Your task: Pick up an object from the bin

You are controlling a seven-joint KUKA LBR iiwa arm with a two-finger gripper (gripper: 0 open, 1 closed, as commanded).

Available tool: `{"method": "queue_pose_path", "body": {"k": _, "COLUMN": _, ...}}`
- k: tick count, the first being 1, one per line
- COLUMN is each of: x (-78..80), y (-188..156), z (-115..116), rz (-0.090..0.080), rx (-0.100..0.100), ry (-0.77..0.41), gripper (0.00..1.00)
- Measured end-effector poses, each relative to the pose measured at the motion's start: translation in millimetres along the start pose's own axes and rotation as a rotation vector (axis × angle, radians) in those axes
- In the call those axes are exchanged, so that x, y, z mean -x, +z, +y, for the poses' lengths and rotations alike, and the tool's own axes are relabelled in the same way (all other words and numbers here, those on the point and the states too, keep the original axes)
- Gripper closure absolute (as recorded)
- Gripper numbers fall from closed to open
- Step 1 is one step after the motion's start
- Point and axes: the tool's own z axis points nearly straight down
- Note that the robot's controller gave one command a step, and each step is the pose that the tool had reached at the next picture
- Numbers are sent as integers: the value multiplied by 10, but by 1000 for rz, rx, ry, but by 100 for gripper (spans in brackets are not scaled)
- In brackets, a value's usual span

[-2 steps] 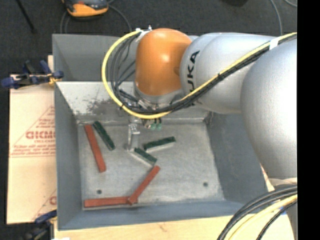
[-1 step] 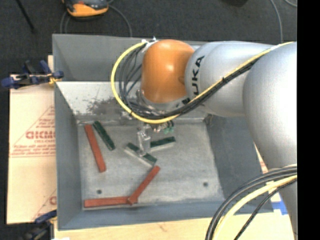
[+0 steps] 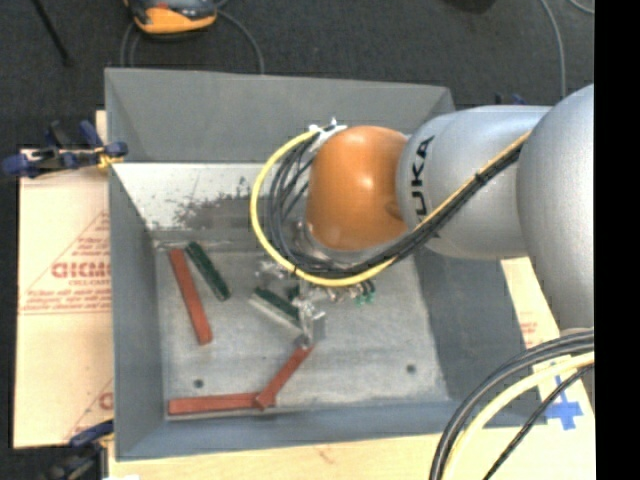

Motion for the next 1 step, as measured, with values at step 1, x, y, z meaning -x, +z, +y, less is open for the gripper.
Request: {"method": "queue_pose_path", "body": {"k": 1, "x": 746, "y": 339, "z": -179, "rz": -7, "rx": -3, "ry": -127, "gripper": 100}}
